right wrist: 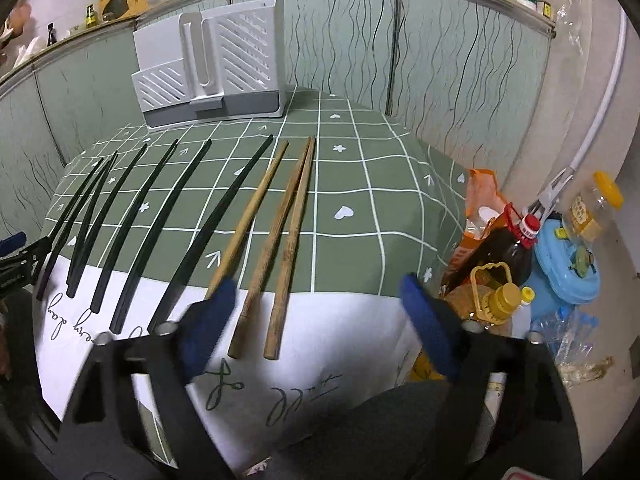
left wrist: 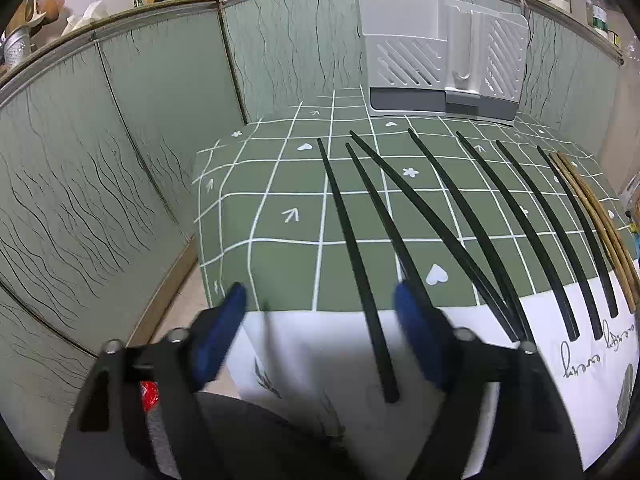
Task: Organize utensils
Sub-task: 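Close the left tool on a black chopstick while the right tool grasps a wooden chopstick, then lift both held chopsticks and carry them up over the white utensil holder, then open the left tool over the holder while the right tool releases its chopstick, then move both open tools back down to the remaining chopsticks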
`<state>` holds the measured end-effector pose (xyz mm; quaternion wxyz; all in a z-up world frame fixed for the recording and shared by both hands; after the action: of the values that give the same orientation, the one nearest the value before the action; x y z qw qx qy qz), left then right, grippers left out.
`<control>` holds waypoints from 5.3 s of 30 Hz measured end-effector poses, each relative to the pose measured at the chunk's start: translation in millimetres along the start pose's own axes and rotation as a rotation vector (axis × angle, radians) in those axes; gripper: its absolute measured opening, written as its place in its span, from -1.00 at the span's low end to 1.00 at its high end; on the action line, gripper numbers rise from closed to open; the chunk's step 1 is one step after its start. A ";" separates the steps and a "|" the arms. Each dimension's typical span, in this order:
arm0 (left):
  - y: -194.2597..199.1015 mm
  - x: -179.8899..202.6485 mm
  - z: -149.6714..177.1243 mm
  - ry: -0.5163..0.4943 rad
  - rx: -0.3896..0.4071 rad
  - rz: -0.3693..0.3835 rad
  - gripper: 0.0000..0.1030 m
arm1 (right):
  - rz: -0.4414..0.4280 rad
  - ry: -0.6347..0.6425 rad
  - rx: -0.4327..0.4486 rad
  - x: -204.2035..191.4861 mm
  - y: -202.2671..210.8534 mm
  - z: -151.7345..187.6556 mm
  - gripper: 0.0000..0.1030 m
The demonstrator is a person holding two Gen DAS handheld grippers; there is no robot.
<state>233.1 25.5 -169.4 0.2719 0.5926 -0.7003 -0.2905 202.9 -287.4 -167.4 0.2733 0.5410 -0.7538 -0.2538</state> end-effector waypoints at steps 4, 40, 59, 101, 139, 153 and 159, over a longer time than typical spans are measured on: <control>-3.4 4.4 1.3 -0.008 -0.002 0.008 0.16 | -0.007 0.003 -0.008 -0.8 -1.9 3.5 0.09; 77.9 -20.3 -30.3 0.038 0.203 0.015 -0.84 | -0.048 -0.007 0.115 7.7 49.0 -25.0 -0.87; 129.2 -13.7 -94.6 -0.031 0.337 0.105 -0.85 | -0.081 -0.034 0.287 31.7 97.4 -109.1 -0.87; 125.6 120.3 -335.3 -0.221 0.383 0.511 -0.85 | -0.421 0.141 0.278 -13.1 130.1 -341.2 -0.88; 61.1 141.2 -332.6 -0.354 0.404 0.350 0.93 | -0.299 0.160 0.321 -24.4 59.4 -333.2 0.85; 104.8 104.5 -271.5 -0.259 0.423 0.270 0.93 | -0.233 0.179 0.384 -19.3 116.2 -269.3 0.85; 107.1 91.9 -239.9 -0.235 0.414 0.231 0.93 | -0.211 0.161 0.389 -17.1 126.7 -237.5 0.85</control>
<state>321.3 -71.8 76.0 0.0930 0.5137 -0.8348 -0.1749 284.7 -255.5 87.6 0.1950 0.6780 -0.7034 -0.0868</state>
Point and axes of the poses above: each gripper's, at about its wrist camera, not at the fingertips, and y roughly against the way its jaws point, x to its right, z to its underside, the point moved 10 cm from there along -y, roughly the way its jaws point, and after that the axes turned 11 degrees about z, right-handed, at the moved point
